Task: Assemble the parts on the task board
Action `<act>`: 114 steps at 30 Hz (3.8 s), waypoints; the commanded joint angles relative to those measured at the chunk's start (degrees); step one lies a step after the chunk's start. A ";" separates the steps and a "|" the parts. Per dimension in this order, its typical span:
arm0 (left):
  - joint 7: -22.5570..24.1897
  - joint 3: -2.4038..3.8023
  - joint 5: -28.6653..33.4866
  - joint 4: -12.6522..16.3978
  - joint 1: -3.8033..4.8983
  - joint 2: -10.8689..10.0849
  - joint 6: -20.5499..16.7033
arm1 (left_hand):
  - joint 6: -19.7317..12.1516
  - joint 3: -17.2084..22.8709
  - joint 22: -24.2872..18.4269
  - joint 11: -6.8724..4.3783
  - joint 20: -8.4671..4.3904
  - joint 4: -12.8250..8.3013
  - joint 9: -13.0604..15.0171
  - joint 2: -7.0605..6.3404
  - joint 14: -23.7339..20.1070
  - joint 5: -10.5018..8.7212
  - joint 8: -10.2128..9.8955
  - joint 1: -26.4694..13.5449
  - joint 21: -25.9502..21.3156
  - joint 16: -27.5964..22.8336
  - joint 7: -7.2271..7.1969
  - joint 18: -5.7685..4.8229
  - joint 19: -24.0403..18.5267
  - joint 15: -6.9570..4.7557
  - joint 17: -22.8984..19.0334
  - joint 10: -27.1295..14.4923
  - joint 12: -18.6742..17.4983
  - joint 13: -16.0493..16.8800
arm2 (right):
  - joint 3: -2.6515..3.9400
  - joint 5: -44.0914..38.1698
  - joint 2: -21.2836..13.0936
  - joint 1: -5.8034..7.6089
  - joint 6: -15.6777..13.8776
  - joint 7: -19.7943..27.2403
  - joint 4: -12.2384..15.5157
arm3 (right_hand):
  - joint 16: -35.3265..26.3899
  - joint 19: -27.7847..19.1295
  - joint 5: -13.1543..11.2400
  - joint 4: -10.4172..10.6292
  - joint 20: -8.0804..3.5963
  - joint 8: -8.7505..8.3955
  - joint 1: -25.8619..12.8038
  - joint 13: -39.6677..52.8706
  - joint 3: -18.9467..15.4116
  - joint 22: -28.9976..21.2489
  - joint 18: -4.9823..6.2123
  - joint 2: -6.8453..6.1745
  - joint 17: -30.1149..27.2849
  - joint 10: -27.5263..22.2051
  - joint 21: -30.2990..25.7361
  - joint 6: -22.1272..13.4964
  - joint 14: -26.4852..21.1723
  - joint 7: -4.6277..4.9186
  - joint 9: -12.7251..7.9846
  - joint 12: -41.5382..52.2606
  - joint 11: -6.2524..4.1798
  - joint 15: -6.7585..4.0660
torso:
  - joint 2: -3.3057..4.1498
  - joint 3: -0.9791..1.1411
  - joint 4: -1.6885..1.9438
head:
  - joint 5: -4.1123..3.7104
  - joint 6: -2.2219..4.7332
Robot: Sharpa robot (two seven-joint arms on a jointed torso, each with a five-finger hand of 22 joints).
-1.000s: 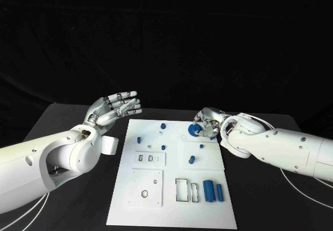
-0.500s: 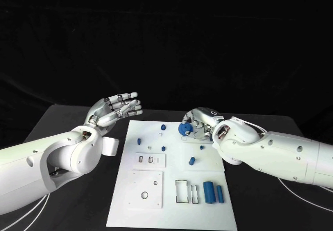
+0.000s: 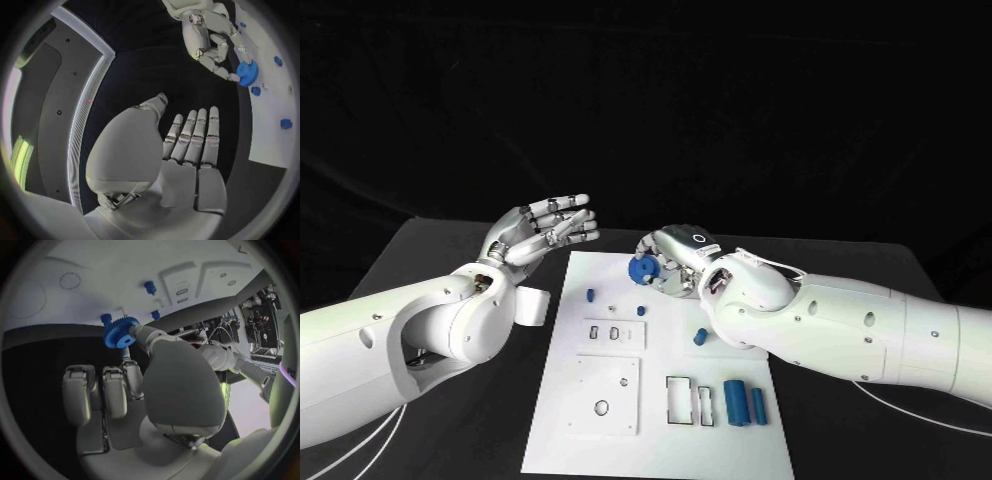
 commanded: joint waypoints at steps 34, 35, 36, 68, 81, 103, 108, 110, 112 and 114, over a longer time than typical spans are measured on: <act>0.44 0.05 0.04 0.48 0.09 0.16 0.85 | 0.33 0.54 -0.16 0.12 0.04 -0.01 -0.04 -0.03 0.41 -0.20 -0.36 0.01 -0.10 -0.43 6.24 0.74 0.57 -0.06 0.06 0.51 -0.45 -0.01 | -0.06 -3.17 5.38 -3.83 -2.10 -1.04 -6.54 | 0.09 3.06 -0.05 -0.78 -0.29 3.40 -1.60 1.74 1.45 11.67 -0.78 0.03 9.75 0.09 0.38 0.87 4.80 -1.38 4.16 -0.15 0.16 -0.15 | 0.04 0.17 -0.12 | 0.48 -0.42; 0.43 0.05 0.04 0.48 0.09 0.16 0.85 | 0.33 0.54 -0.16 0.12 0.04 -0.01 -0.04 -0.03 0.41 -0.20 -0.36 0.01 -0.10 -0.43 6.24 0.74 0.57 -0.06 0.06 0.51 -0.45 -0.01 | -0.06 -3.26 5.38 -3.83 -2.35 -1.09 -6.55 | 0.09 3.06 -0.05 -0.78 -0.29 3.40 -1.60 1.74 1.45 11.67 -0.78 0.03 9.75 0.09 0.38 0.87 4.80 -1.38 4.16 -0.15 0.16 -0.15 | 0.03 0.17 -0.09 | 0.47 -0.43; 0.43 0.05 0.04 0.48 0.09 0.15 0.85 | 0.33 0.54 -0.16 0.12 0.04 -0.01 -0.04 -0.03 0.41 -0.20 -0.36 0.01 -0.10 -0.43 6.24 0.74 0.57 -0.06 0.06 0.51 -0.45 -0.01 | -0.06 -3.31 5.38 -3.83 -2.53 -1.13 -6.56 | 0.09 3.06 -0.05 -0.78 -0.29 3.40 -1.60 1.74 1.45 11.67 -0.78 0.03 9.75 0.09 0.38 0.87 4.80 -1.38 4.16 -0.15 0.16 -0.15 | 0.03 0.17 -0.08 | 0.47 -0.45; 0.21 0.05 0.04 0.53 0.09 0.01 0.93 | 0.26 0.68 -0.28 0.12 0.04 -0.11 -0.08 -0.11 0.37 -0.20 -0.46 -0.05 -0.18 -0.57 6.24 0.72 0.62 -0.05 0.03 0.58 -0.62 -0.01 | -0.04 -2.13 5.58 -3.81 0.24 -0.83 -7.15 | -0.05 2.85 -0.21 -2.92 0.71 0.41 -5.06 0.37 3.11 11.59 -0.72 -1.19 9.43 -1.36 0.11 -2.88 4.70 0.25 3.50 -1.62 1.57 1.05 | 0.06 0.20 -0.21 | 0.46 -0.72; 0.15 0.05 0.04 0.55 0.09 -0.01 0.91 | 0.26 0.68 -0.28 0.12 0.04 -0.11 -0.08 -0.11 0.37 -0.20 -0.46 -0.05 -0.18 -0.57 6.24 0.72 0.62 -0.05 0.03 0.58 -0.62 -0.01 | -0.05 -0.93 5.59 -3.83 0.26 0.48 -6.56 | 0.00 3.03 -0.20 -3.29 0.82 0.88 -5.56 1.15 3.30 11.82 -0.78 -0.65 9.55 -0.67 0.32 -1.37 4.73 -0.10 3.79 -0.90 1.35 0.97 | 0.07 0.18 -0.19 | 0.60 -0.91; 0.08 0.05 0.04 0.56 0.10 -0.12 0.80 | 0.06 0.76 -0.37 0.14 0.04 -0.15 -0.14 -0.16 0.35 -0.21 -0.59 -0.15 -0.23 -0.66 6.25 0.71 0.65 -0.03 0.02 0.58 -0.77 -0.02 | -0.05 0.67 5.30 -3.85 -1.06 0.94 -7.10 | 0.03 2.62 0.43 3.77 2.98 -9.22 -0.08 -1.38 -18.06 11.59 -0.59 2.34 9.53 -3.36 -0.42 -8.95 4.65 2.77 -1.08 -2.91 4.00 3.28 | 0.08 0.19 -0.20 | 0.58 -0.88; 0.07 0.05 0.04 0.59 0.10 -0.20 0.78 | 0.06 0.76 -0.37 0.14 0.04 -0.15 -0.14 -0.16 0.35 -0.21 -0.59 -0.15 -0.23 -0.66 6.25 0.71 0.65 -0.03 0.02 0.58 -0.77 -0.02 | -0.05 2.03 4.22 -3.84 -1.19 1.18 -6.20 | 0.19 3.07 0.26 6.42 2.74 -8.23 -0.63 -0.32 -18.99 12.06 -0.76 3.37 9.96 -2.34 0.11 -6.36 4.76 2.23 -0.94 -1.82 3.57 2.96 | 0.07 0.23 -0.27 | 0.59 -0.96; 0.08 0.05 0.04 0.60 0.10 -0.24 0.75 | 0.06 0.76 -0.37 0.14 0.04 -0.15 -0.14 -0.16 0.35 -0.21 -0.59 -0.15 -0.23 -0.66 6.25 0.71 0.65 -0.03 0.02 0.58 -0.77 -0.02 | -0.05 2.51 3.64 -3.83 -1.52 1.29 -5.69 | 0.20 3.09 0.26 6.42 2.71 -8.15 -0.75 -0.23 -18.98 12.08 -0.77 3.46 9.98 -2.26 0.14 -6.18 4.77 2.19 -0.93 -1.74 3.53 2.92 | 0.07 0.24 -0.31 | 0.65 -0.91; 0.08 0.05 0.04 0.59 0.10 -0.27 0.76 | 0.06 0.76 -0.37 0.14 0.04 -0.15 -0.14 -0.16 0.35 -0.21 -0.59 -0.15 -0.23 -0.66 6.25 0.71 0.65 -0.03 0.02 0.58 -0.77 -0.02 | -0.05 3.07 2.95 -3.81 -2.33 1.56 -5.06 | 0.20 3.16 0.25 6.41 2.66 -8.03 -0.92 -0.05 -18.93 12.15 -0.80 3.62 10.00 -2.10 0.22 -5.91 4.77 2.10 -0.91 -1.57 3.46 2.87 | 0.05 0.26 -0.32 | 0.65 -0.89; 0.08 0.05 0.04 0.58 0.10 -0.32 0.77 | 0.06 0.76 -0.37 0.14 0.04 -0.15 -0.14 -0.16 0.35 -0.21 -0.59 -0.15 -0.23 -0.66 6.25 0.71 0.65 -0.03 0.02 0.58 -0.77 -0.02 | -0.04 3.97 1.94 -3.75 -3.81 2.11 -4.11 | 0.22 3.28 0.25 6.38 2.56 -7.78 -1.22 0.17 -18.71 12.27 -0.84 3.95 10.04 -1.87 0.37 -5.38 4.79 1.94 -0.89 -1.34 3.31 2.74 | 0.01 0.29 -0.33 | 0.61 -0.85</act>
